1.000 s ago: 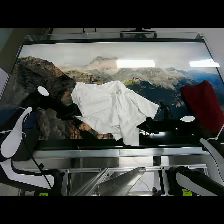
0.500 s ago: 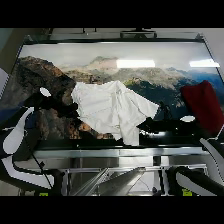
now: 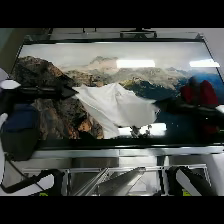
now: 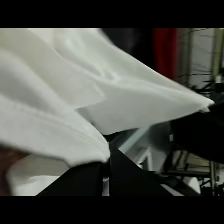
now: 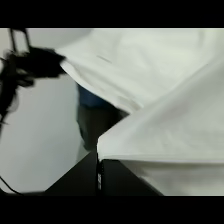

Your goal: Fold the shirts.

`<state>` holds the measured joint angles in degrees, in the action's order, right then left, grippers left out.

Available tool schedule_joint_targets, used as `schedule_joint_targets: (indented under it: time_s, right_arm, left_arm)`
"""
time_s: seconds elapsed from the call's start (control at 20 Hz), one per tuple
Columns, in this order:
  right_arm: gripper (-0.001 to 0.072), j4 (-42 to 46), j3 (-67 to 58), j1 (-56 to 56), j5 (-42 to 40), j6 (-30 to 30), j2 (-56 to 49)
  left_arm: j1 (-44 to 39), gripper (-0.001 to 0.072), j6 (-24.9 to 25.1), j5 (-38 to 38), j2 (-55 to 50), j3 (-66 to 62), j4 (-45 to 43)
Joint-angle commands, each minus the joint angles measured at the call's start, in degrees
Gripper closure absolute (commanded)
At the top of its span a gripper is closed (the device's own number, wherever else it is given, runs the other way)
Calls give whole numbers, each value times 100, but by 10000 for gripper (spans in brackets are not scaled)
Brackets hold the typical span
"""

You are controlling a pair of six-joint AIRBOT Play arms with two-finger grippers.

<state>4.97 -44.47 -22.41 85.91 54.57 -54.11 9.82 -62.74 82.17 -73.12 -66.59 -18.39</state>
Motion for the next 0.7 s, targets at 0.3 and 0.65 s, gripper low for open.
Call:
schedule_joint_targets:
  time_s: [0.3,0.65]
  right_arm:
    - [692,-3770,-3464,-2494,1016,238,1134]
    - [693,778,-3012,-935,-1755,127,859]
  left_arm:
    - [3123,683,748,1362,2562,-2398,4013]
    - [2415,683,717,713,1423,-2675,1360]
